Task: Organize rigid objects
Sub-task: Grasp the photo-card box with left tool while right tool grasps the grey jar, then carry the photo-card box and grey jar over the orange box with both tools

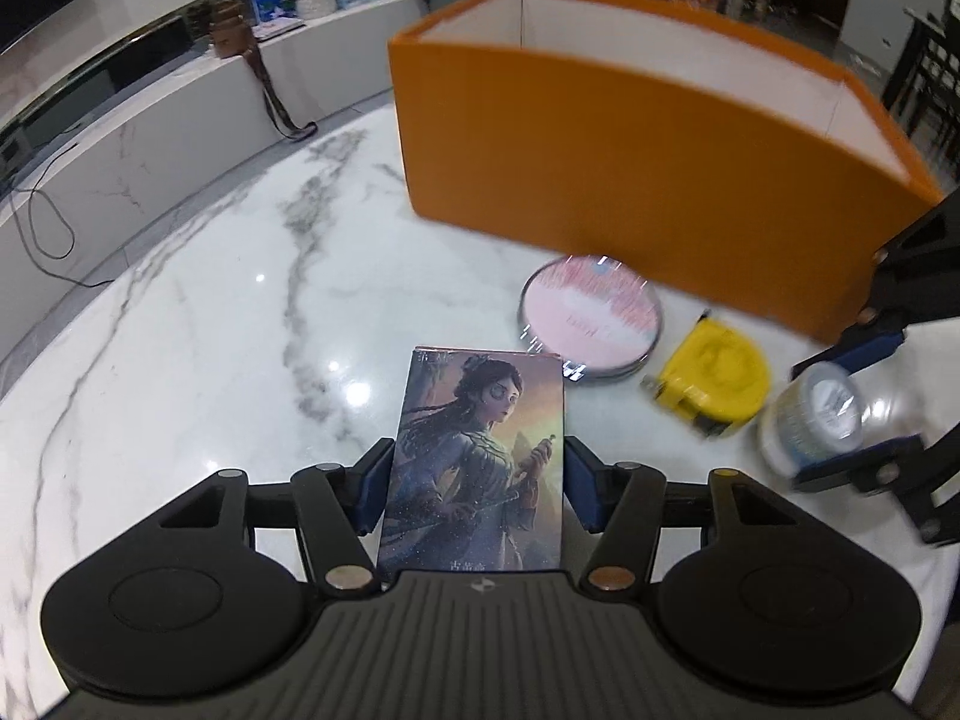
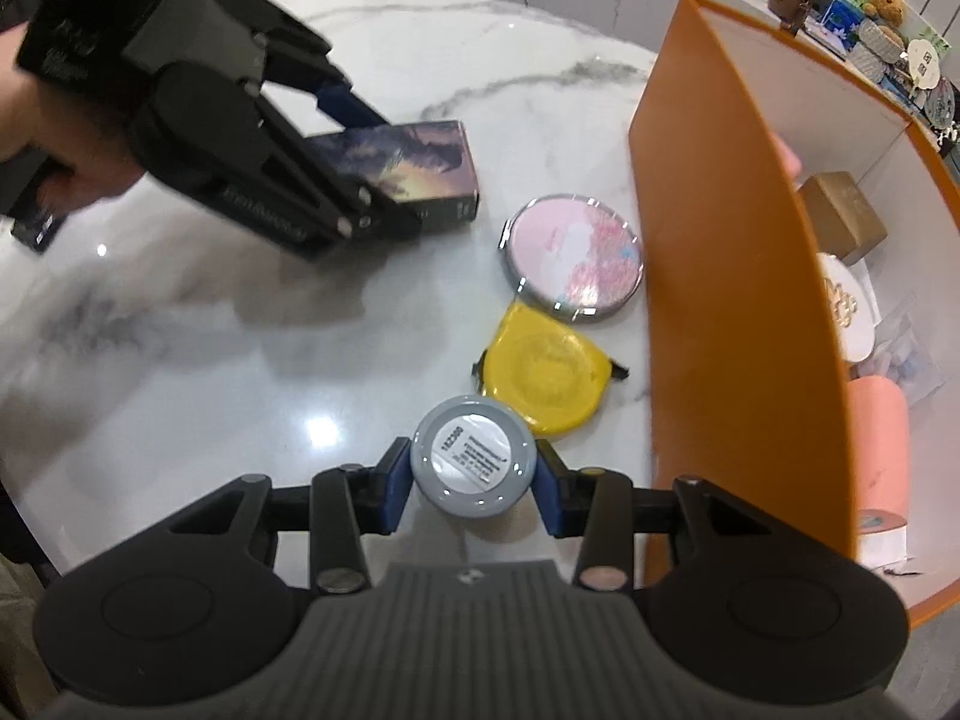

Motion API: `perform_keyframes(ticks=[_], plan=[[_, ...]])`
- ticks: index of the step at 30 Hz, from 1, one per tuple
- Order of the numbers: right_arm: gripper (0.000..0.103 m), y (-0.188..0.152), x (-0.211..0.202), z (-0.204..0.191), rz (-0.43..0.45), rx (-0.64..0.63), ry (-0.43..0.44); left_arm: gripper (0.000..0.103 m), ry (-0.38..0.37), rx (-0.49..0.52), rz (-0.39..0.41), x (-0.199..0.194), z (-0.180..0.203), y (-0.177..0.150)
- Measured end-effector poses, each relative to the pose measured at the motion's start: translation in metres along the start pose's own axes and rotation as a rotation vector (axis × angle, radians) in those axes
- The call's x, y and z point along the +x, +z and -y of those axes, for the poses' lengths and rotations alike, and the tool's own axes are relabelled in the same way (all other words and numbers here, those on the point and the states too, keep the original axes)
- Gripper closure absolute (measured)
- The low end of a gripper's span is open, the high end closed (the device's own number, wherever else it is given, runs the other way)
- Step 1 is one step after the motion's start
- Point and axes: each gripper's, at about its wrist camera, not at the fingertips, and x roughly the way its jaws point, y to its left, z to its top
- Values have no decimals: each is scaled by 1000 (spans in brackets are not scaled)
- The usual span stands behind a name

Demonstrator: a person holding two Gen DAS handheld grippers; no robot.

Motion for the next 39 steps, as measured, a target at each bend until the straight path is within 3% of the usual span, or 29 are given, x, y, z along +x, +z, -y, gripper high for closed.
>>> perform_keyframes(ticks=[9, 17, 28, 39], plan=[[61, 8, -25, 8, 64, 25, -10, 36, 70, -91, 63, -41, 29, 3], [61, 19, -73, 22, 178, 67, -30, 36, 29, -226, 116, -60, 35, 5], [61, 16, -117, 69, 286, 204, -72, 36, 43, -135, 159, -77, 64, 47], [61, -2, -123, 124, 291, 341, -139, 36, 11, -33, 191, -68, 103, 95]])
